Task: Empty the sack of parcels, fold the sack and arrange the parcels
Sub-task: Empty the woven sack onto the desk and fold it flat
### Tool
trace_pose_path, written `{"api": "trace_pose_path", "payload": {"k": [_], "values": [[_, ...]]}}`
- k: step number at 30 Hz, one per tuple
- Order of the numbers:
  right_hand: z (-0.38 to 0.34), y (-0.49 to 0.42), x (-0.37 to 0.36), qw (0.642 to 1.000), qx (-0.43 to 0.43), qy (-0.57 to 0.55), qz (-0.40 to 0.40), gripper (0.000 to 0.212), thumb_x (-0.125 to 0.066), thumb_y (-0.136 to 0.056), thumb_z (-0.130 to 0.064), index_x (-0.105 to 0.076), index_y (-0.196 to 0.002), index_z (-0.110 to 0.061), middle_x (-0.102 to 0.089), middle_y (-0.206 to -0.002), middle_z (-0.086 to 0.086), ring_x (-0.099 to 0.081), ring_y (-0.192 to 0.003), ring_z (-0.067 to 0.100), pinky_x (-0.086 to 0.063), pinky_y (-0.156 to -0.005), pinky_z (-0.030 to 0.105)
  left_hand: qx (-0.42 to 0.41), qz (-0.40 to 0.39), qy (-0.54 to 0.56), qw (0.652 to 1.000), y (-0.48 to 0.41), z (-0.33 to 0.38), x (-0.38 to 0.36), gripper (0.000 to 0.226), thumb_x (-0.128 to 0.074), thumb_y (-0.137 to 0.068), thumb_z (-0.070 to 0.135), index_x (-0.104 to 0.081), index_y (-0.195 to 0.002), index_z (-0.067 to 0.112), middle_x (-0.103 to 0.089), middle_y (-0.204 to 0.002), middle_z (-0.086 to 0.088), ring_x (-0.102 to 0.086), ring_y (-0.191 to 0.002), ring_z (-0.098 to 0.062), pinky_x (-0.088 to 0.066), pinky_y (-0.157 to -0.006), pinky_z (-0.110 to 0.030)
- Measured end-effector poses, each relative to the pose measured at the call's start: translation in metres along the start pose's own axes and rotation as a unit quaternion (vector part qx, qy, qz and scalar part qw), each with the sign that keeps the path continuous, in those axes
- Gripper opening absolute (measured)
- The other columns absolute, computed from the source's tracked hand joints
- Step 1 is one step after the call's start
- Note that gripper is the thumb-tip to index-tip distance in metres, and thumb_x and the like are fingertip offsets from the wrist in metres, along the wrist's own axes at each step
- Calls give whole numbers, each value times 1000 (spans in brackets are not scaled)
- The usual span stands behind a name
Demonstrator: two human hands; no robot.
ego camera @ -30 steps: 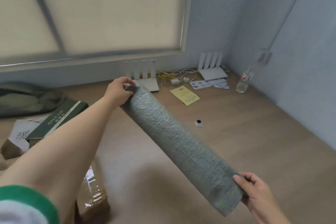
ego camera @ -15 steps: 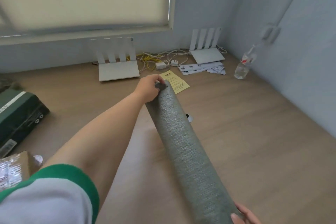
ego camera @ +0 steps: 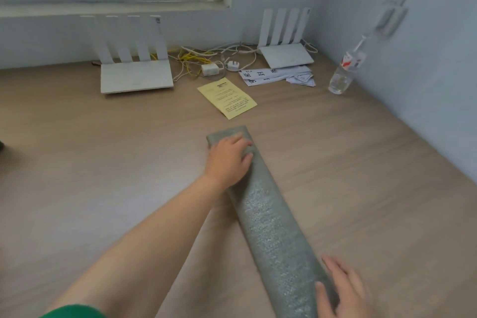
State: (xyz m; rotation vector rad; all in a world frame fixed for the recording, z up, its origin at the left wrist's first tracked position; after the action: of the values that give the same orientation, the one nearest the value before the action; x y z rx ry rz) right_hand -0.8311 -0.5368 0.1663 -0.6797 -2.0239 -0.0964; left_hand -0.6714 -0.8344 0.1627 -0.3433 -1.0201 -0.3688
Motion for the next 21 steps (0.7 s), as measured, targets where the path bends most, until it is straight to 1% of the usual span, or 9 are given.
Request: {"api": "trace_pose_path", "payload": {"k": [1, 3, 5, 8, 11, 13, 15, 18, 21], "values": [[-12, -2, -13, 999, 25, 26, -36, 52, -51, -72, -42, -58, -123, -33, -71, -108, 18, -71, -90, 39, -44, -93, 28, -10, -10, -24, 1000, 10, 5, -8, 40, -50, -94, 44, -61, -130, 30, -48, -153, -2, -44, -140, -26, -36, -111, -42], [-32, -13, -33, 991, 88, 77, -72, 54, -51, -75, -41, -66, -124, -23, -67, -125, 15, -63, -111, 37, -50, -91, 42, -27, -28, -62, 997, 29, 13, -24, 50, -41, -93, 53, -54, -137, 32, -39, -159, -1, -35, -147, -25, -29, -115, -42], [-47, -17, -57, 976, 130, 152, -84, 61, -49, -75, -43, -68, -127, -19, -62, -136, 13, -48, -126, 34, -42, -99, 48, -24, -50, -72, 996, 45, 17, -41, 59, -36, -94, 59, -44, -147, 34, -28, -165, -2, -24, -152, -25, -21, -120, -43], [-42, -11, -96, 953, 165, 207, -151, 69, -46, -76, -48, -57, -137, -19, -55, -145, 12, -38, -134, 33, -24, -110, 45, -7, -76, -85, 993, 57, 14, -64, 67, -27, -98, 61, -21, -158, 34, -11, -169, -1, -6, -156, -22, -8, -124, -41], [-24, -8, -109, 953, 162, 209, -145, 60, -37, -93, -50, -56, -141, -20, -50, -149, 10, -37, -138, 31, -13, -115, 42, -8, -72, -109, 991, 56, 11, -74, 68, -23, -98, 61, -13, -160, 34, -7, -170, 0, -2, -156, -22, -5, -124, -41], [-19, -11, -108, 953, 171, 208, -141, 65, -17, -100, -52, -55, -142, -19, -48, -151, 9, -36, -139, 31, -12, -115, 42, -4, -76, -113, 991, 52, 12, -75, 69, -23, -98, 60, -12, -160, 33, -6, -170, 0, -2, -156, -23, -5, -124, -42], [-15, -16, -106, 951, 176, 208, -149, 69, -11, -100, -54, -51, -144, -19, -48, -151, 10, -35, -140, 31, -14, -115, 43, 0, -94, -115, 989, 47, 16, -75, 69, -24, -99, 59, -10, -160, 32, -3, -170, -1, 0, -156, -24, -5, -124, -43], [-5, -11, -97, 951, 169, 217, -140, 63, -15, -99, -55, -43, -144, -21, -50, -149, 9, -37, -138, 29, -22, -113, 43, -6, -119, -117, 986, 48, 18, -72, 68, -25, -100, 60, -8, -160, 33, -1, -170, -1, 1, -156, -26, -5, -124, -45], [9, 9, -85, 958, 148, 225, -95, 63, -23, -94, -57, -44, -142, -22, -52, -147, 8, -33, -143, 23, -16, -116, 40, -7, -104, -116, 988, 61, 16, -74, 68, -23, -98, 63, -8, -159, 39, -1, -170, 3, 4, -156, -28, -3, -124, -46]]}}
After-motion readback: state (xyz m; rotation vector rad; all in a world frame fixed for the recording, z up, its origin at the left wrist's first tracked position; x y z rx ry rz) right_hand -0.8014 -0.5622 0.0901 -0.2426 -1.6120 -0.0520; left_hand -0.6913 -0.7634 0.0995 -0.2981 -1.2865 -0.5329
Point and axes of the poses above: each hand's wrist, its own y-axis away from the middle knuckle, its own x-axis out of the back of the hand, z = x × y, the point moved 5 cm from there along -y, towards the middle knuckle
